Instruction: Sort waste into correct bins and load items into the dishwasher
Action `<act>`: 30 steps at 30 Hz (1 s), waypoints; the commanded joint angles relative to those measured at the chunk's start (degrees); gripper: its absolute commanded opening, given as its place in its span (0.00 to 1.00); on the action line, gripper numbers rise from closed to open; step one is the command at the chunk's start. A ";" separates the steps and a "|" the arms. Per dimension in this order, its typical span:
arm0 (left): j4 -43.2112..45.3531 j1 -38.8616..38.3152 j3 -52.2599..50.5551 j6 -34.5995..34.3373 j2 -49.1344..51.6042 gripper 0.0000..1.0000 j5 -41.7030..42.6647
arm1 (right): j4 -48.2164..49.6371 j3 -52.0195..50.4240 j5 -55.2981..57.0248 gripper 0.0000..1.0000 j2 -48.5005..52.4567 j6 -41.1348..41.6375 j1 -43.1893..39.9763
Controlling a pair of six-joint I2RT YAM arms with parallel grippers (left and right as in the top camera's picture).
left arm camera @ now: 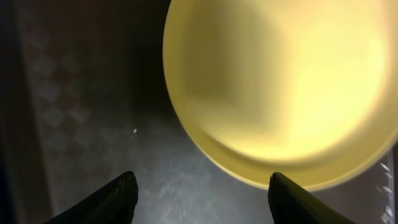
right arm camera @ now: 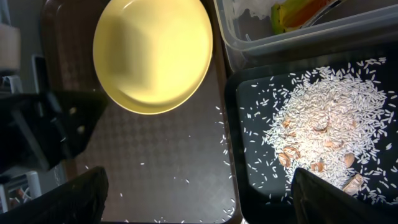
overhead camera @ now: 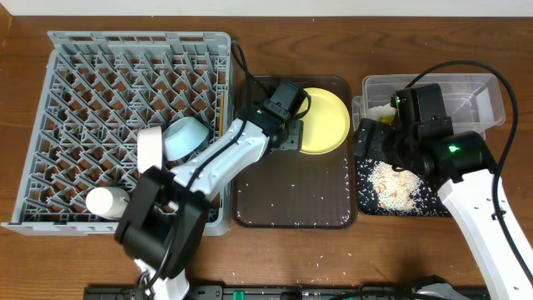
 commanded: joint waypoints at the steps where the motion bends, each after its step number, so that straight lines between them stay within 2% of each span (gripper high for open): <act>1: 1.16 1.68 0.04 -2.43 2.47 0.68 1.62 | -0.02 0.26 0.37 0.92 0.07 0.20 -0.07; 3: 2.64 2.58 0.04 -2.40 4.92 0.67 3.08 | -0.02 0.26 0.37 0.92 0.07 0.20 -0.07; 5: 3.87 3.21 0.04 -2.40 6.78 0.59 4.81 | -0.02 0.26 0.37 0.92 0.07 0.20 -0.07; 7: 5.14 4.04 0.04 -2.40 8.50 0.45 8.00 | -0.07 0.24 0.37 0.92 0.07 0.17 -0.07; 10: 5.84 4.44 0.04 -2.40 8.76 0.29 9.55 | -0.04 0.15 0.39 0.92 0.07 0.17 -0.07; 11: 5.97 4.44 0.04 -2.40 8.76 0.14 9.57 | -0.04 0.02 0.39 0.92 0.07 0.17 -0.07; 12: 5.77 4.44 0.04 -2.32 8.76 0.08 10.01 | -0.07 -0.02 0.39 0.92 0.07 0.17 -0.07; 16: 4.22 5.09 0.07 1.53 7.06 0.07 14.45 | -0.26 -0.04 0.39 0.92 0.07 0.17 -0.07; 21: -1.18 7.41 0.07 6.82 -4.22 0.07 13.18 | -0.24 -0.04 0.39 0.92 0.07 0.17 -0.07; 23: -4.55 8.76 0.07 10.75 -11.72 0.07 11.39 | -0.02 -0.04 0.39 0.93 0.07 0.17 -0.09; 25: -9.64 10.51 0.07 14.53 -18.82 0.07 5.55 | -0.02 -0.04 0.39 0.93 0.07 0.17 -0.09; 27: -13.14 12.31 0.07 15.10 -23.26 0.07 -1.36 | -0.09 -0.04 0.39 0.93 0.07 0.15 -0.09; 29: -13.40 13.66 0.04 15.04 -25.31 0.08 1.97 | -0.07 -0.04 0.39 0.93 0.07 0.17 -0.07; 30: -13.18 14.03 0.04 14.97 -25.49 0.17 7.10 | -0.09 -0.04 0.39 0.92 0.07 0.15 -0.07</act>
